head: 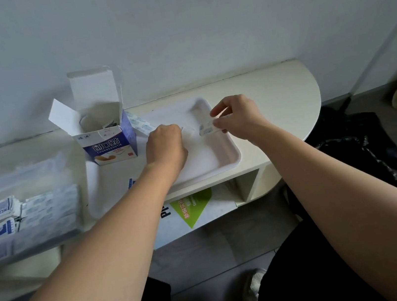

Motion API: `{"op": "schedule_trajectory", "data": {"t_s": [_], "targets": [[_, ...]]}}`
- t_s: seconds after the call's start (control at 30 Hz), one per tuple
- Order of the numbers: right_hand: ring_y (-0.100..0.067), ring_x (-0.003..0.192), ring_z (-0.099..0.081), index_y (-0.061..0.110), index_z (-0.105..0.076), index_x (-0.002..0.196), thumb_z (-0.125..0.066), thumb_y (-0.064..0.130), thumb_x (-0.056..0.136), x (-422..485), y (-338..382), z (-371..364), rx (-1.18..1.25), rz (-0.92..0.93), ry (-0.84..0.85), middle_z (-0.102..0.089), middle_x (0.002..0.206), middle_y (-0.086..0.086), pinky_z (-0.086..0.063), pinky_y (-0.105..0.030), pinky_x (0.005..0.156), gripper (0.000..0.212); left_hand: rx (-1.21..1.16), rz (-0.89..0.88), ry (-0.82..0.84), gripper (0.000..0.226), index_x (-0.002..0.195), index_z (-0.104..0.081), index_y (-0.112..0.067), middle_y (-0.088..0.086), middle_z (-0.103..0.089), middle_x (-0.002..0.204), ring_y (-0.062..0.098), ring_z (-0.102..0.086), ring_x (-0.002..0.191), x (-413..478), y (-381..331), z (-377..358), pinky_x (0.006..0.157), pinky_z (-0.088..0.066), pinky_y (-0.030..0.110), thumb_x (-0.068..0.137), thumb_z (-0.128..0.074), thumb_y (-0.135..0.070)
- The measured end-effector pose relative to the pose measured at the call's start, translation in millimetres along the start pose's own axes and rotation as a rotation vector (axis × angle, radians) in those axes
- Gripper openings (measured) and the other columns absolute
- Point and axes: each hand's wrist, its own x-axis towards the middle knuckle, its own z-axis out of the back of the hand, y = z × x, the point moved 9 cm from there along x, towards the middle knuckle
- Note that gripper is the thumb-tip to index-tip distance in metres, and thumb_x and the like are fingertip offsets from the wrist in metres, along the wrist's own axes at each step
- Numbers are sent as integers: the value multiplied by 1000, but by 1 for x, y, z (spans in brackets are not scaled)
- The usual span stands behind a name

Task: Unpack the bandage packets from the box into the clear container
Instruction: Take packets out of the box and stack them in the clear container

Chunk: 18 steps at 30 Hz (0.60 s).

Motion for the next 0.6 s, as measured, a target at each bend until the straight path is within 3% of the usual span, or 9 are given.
{"op": "schedule_trajectory", "data": {"t_s": [0.07, 0.17, 0.37, 0.53, 0.6], "targets": [[-19, 73, -66, 20, -67, 94, -61, 7, 81, 0, -1, 1, 25, -5, -7, -70, 86, -6, -45, -23, 57, 19, -41, 35, 26, 24, 100, -63, -6, 15, -60, 104, 32, -57, 94, -1, 5, -2, 69, -38, 32, 83, -66, -23], [-13, 64, -63, 18, -66, 97, -60, 5, 83, -1, -1, 0, 55, -3, -2, -69, 86, -6, -44, -21, 55, 20, -78, 104, 93, 53, 114, -57, -3, 16, -55, 115, 33, -55, 105, -1, 15, -8, 78, -41, 34, 81, -71, -42], [-8, 60, -61, 17, -65, 100, -58, 3, 84, 0, 3, -10, 61, 21, 38, -68, 88, -4, -43, -16, 52, 23, -229, 225, 203, 30, 99, -69, -14, 9, -65, 110, 29, -61, 101, 0, 28, -20, 79, -50, 31, 79, -72, -35], [-14, 67, -63, 16, -65, 105, -56, 2, 85, 2, 2, -17, 61, 14, 49, -65, 92, -5, -44, -18, 55, 26, -246, 251, 166, 51, 116, -56, -7, 11, -60, 114, 30, -58, 105, -2, 28, -14, 80, -48, 33, 77, -76, -33], [-19, 75, -61, 17, -64, 107, -51, 2, 85, 3, 4, -25, 44, 19, 76, -63, 95, -5, -45, -21, 60, 30, -250, 250, 185, 41, 109, -61, -10, 10, -63, 111, 28, -60, 102, -4, 29, -13, 77, -48, 30, 77, -76, -31]]}}
